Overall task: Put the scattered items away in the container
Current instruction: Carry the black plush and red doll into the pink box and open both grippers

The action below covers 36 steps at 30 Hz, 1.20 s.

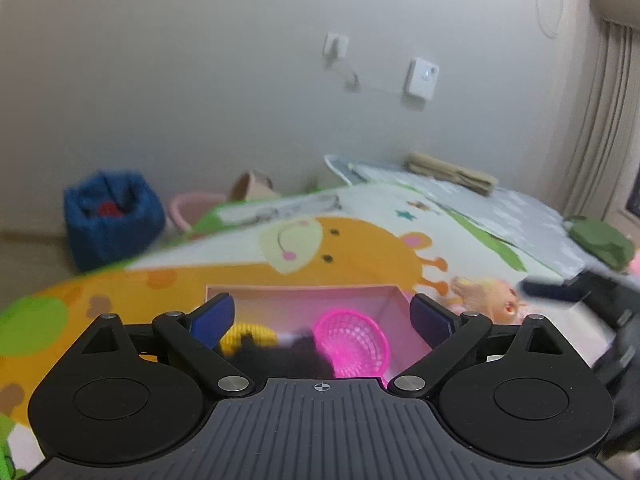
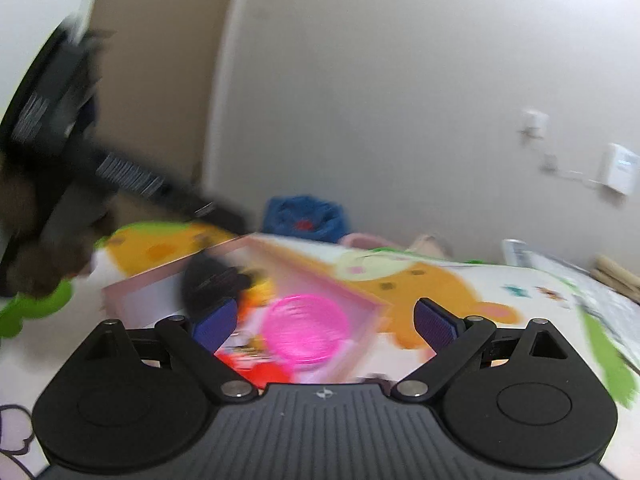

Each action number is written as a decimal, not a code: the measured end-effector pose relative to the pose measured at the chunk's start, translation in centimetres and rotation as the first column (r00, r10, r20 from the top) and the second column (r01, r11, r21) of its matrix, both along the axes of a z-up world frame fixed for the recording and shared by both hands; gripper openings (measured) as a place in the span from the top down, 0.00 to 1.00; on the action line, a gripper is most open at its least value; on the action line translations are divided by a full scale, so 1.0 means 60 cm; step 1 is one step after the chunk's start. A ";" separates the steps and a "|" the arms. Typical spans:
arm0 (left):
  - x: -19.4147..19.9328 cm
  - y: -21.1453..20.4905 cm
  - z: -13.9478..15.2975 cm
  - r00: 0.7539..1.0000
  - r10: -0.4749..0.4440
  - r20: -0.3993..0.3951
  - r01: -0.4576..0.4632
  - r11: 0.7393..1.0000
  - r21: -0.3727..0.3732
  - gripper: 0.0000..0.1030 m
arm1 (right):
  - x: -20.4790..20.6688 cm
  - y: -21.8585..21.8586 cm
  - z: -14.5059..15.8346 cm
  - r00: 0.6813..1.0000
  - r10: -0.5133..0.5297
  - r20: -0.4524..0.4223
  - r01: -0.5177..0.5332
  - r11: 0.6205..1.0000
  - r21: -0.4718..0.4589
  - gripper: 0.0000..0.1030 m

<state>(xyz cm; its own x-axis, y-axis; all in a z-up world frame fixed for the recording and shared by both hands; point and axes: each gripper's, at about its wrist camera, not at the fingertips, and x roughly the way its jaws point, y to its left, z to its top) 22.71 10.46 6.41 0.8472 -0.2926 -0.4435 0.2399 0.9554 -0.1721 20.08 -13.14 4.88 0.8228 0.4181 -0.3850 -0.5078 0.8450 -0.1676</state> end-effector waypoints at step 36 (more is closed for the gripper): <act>-0.228 -0.133 -0.098 0.986 -0.154 -0.068 0.157 0.987 0.044 0.09 | -0.179 0.003 -0.126 0.862 0.346 -0.369 -0.407 0.908 -0.098 0.67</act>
<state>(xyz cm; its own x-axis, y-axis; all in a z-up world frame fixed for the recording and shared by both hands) 9.03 2.48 0.52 0.7625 -0.3950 -0.5124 0.3761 0.9151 -0.1456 9.31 -12.94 -2.69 0.4233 0.5744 -0.7006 -0.8320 0.5525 -0.0497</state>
